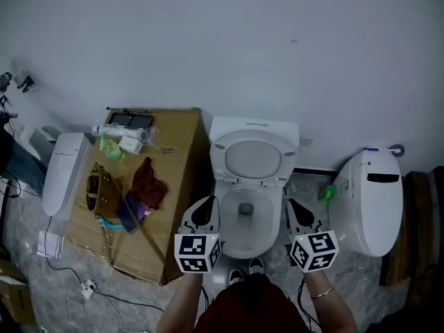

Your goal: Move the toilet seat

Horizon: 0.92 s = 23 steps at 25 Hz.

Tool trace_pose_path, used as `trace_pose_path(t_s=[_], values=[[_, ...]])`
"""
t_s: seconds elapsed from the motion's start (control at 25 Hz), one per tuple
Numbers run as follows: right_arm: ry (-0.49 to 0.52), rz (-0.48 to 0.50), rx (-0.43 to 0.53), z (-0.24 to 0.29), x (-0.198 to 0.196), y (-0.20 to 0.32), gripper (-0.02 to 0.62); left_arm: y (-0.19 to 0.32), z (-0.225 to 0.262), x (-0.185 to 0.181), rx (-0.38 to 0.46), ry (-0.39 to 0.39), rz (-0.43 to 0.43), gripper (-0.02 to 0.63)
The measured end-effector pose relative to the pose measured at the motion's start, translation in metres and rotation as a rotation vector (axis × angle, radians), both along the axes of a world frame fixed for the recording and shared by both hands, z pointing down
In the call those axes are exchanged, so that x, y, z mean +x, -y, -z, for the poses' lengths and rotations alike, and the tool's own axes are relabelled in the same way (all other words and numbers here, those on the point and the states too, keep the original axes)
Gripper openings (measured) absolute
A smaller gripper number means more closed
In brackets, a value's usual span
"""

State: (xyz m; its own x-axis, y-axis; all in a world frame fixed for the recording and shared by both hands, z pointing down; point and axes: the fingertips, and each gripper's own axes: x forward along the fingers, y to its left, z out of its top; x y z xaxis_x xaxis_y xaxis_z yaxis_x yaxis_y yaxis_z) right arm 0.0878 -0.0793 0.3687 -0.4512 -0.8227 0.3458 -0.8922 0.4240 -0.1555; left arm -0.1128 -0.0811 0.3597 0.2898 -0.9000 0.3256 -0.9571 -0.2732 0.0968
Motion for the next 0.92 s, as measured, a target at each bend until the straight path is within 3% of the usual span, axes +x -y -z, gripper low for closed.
trace_pose_path(t_s=[0.92], values=[[0.041,-0.029,0.065,0.031,-0.002,-0.056,0.015,-0.056,0.03,-0.007,0.061,-0.008,-0.001,0.026]])
